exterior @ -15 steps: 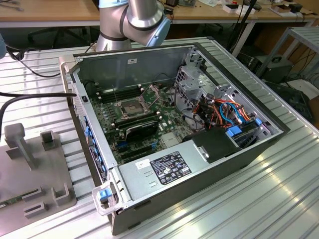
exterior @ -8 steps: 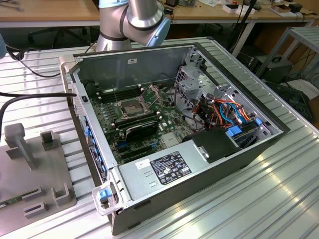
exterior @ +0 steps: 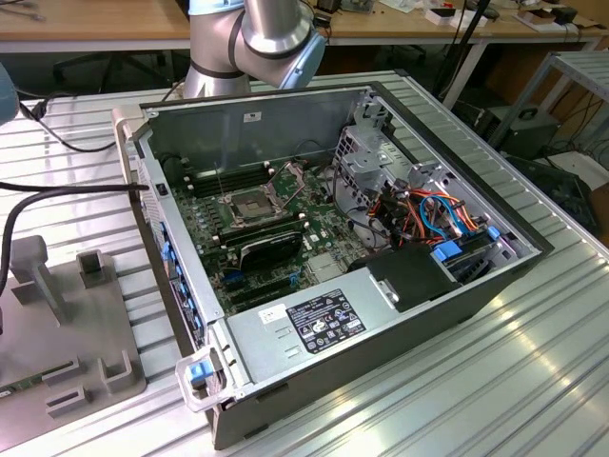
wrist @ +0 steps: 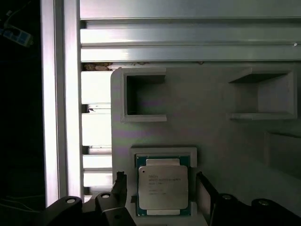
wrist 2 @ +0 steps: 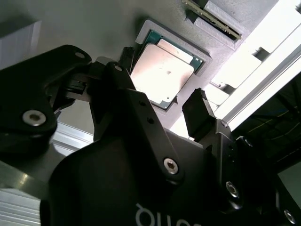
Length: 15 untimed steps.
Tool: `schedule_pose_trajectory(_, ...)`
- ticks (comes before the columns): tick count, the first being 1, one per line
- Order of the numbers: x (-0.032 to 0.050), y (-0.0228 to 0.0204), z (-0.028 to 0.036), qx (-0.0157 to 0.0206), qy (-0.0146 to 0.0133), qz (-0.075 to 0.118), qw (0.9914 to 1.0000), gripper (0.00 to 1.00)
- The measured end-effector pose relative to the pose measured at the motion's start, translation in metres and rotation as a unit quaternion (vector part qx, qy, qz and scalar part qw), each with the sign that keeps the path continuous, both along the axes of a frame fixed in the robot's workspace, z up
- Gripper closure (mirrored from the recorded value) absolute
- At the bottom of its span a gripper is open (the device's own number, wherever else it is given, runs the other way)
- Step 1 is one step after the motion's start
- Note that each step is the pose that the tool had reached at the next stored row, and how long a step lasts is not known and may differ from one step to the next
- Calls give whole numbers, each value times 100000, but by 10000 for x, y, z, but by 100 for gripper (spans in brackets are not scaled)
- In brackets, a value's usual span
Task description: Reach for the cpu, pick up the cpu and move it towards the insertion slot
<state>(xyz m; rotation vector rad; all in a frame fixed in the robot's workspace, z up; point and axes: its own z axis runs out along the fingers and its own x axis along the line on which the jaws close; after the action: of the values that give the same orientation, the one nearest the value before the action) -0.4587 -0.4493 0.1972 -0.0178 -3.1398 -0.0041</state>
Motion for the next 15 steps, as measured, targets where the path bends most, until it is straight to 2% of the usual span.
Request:
schedule_pose_trajectory(6,1,-1,-67,2,7,-78,100000,31)
schedule_pose_trajectory(12,11,-1,-84,6,8,-139,100000,31)
schedule_pose_trajectory(14,11,-1,-83,0,21,-143,100000,32)
schedule_pose_trajectory(15,11,-1,-83,1,18,-142,100000,40)
